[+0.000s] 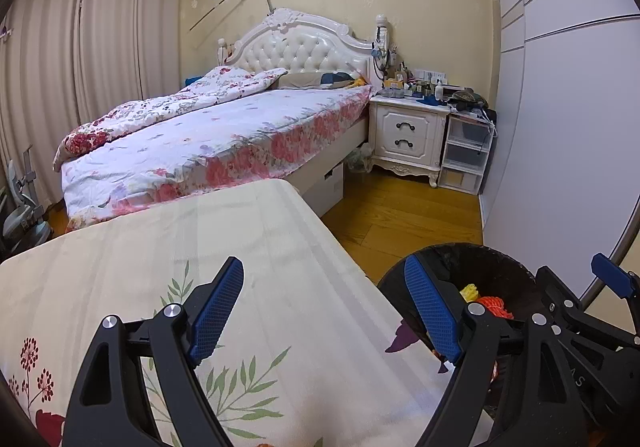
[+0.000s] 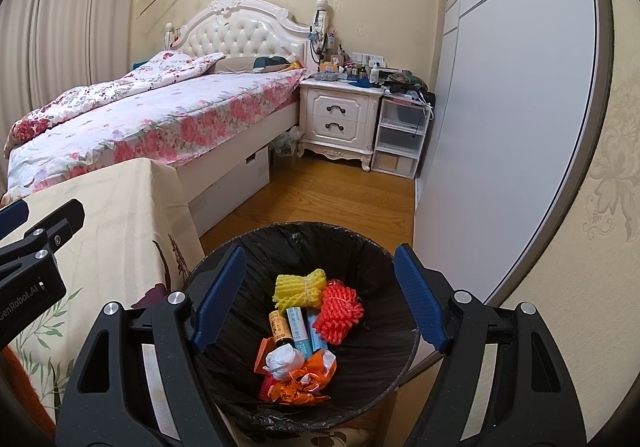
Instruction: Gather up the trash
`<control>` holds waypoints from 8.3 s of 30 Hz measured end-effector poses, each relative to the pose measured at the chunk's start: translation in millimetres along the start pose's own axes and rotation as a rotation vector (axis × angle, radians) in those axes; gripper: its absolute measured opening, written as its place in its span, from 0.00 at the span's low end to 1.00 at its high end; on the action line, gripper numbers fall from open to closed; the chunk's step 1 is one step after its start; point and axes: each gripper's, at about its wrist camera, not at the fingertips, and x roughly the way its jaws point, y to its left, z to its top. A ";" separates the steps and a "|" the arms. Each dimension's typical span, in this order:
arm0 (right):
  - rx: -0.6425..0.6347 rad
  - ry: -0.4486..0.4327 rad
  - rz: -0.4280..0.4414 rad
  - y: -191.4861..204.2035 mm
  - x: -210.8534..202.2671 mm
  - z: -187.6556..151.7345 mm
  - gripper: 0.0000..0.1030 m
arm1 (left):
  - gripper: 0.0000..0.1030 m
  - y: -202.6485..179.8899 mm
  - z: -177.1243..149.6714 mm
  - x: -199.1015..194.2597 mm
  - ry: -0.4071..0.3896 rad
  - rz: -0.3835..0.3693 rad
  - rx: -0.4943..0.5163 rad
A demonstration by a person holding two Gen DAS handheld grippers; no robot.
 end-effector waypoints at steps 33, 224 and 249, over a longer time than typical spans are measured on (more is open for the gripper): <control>-0.006 0.001 -0.001 0.5 0.8 -1.8 0.73 | 0.82 7.0 -10.8 4.9 0.001 0.020 -0.001; -0.451 0.367 0.551 517.2 -8.0 -22.2 0.96 | 0.95 381.6 -118.9 -48.9 0.402 0.444 -0.433; -0.451 0.367 0.551 517.0 -9.0 -22.2 0.96 | 0.95 381.8 -118.8 -49.0 0.402 0.445 -0.433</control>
